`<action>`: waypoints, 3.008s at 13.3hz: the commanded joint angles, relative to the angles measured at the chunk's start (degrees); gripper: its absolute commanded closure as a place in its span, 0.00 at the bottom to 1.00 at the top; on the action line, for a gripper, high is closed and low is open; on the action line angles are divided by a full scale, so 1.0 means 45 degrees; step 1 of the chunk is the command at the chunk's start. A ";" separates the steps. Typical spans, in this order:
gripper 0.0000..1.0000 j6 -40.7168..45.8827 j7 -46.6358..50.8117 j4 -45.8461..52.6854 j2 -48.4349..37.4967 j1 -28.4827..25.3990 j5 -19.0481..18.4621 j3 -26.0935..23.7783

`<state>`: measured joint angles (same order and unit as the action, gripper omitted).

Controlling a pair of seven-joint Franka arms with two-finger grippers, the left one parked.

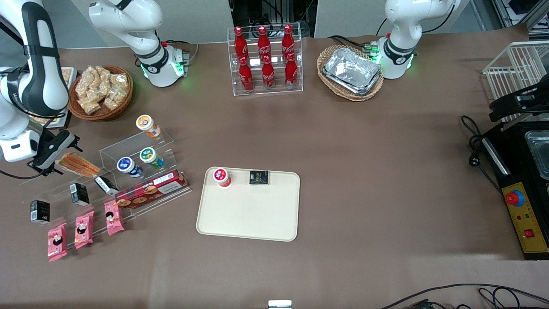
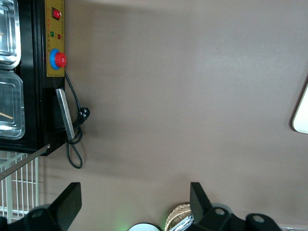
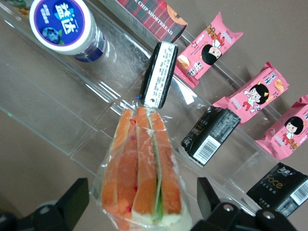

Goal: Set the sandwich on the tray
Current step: 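Lower the right gripper and close it on the wrapped sandwich, then lift the sandwich and carry it with the right gripper to the tray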

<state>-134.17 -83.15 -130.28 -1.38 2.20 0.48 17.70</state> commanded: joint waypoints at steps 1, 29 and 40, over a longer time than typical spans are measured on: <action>0.33 -0.0438 0.0001 -0.0209 -0.0026 0.0039 0.0282 0.0051; 1.00 0.2983 0.9135 0.9749 0.6629 -0.7691 0.1689 -0.0007; 1.00 -0.1177 1.1622 1.1900 1.1143 -0.9258 0.1787 -0.0847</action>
<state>-136.63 -32.30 -82.27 43.31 -38.98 7.94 13.95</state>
